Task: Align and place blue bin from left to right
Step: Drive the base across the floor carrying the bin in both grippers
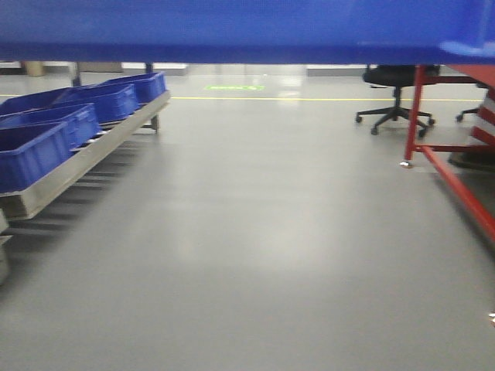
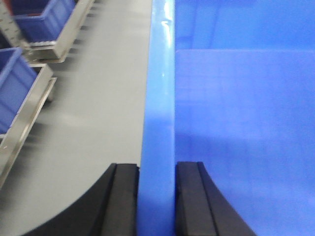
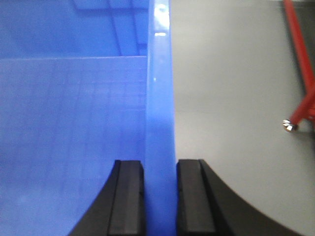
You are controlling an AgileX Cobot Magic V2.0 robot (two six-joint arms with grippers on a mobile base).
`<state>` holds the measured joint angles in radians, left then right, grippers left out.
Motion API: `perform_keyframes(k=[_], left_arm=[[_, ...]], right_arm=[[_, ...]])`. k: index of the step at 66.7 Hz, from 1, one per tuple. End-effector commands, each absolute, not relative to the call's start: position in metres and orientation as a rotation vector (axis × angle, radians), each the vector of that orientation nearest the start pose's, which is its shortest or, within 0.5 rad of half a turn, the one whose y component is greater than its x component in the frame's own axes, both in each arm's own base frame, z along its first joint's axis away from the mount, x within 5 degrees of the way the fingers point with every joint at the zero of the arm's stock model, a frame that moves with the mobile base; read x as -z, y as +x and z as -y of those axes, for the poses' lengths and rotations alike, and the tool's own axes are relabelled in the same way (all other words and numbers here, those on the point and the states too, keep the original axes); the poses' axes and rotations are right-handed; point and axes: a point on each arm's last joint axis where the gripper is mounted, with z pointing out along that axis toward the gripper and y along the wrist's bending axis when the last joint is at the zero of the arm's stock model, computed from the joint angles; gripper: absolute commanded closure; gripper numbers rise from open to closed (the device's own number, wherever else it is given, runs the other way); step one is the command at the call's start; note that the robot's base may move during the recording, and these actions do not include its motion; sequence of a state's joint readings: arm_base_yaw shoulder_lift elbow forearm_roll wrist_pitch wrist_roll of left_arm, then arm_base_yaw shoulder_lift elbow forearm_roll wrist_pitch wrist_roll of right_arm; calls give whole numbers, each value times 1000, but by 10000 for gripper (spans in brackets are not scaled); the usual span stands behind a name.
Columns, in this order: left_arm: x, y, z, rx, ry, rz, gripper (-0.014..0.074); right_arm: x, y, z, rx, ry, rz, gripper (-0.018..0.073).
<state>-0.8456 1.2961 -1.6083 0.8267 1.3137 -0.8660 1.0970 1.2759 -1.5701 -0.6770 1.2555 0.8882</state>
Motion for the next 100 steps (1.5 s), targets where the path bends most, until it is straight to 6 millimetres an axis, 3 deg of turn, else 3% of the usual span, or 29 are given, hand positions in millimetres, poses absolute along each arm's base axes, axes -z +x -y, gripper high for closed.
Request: perform_keyframes(k=[1,100], left_arm=[[-487,201,134,-26,-50,-2009,707],[-487,201,134,-27,-50,-2008,707]], right_arm=[[-481,150,-199,-447,-290,-2032,725],[-486,150,-204,-514,-314,-1971,725]])
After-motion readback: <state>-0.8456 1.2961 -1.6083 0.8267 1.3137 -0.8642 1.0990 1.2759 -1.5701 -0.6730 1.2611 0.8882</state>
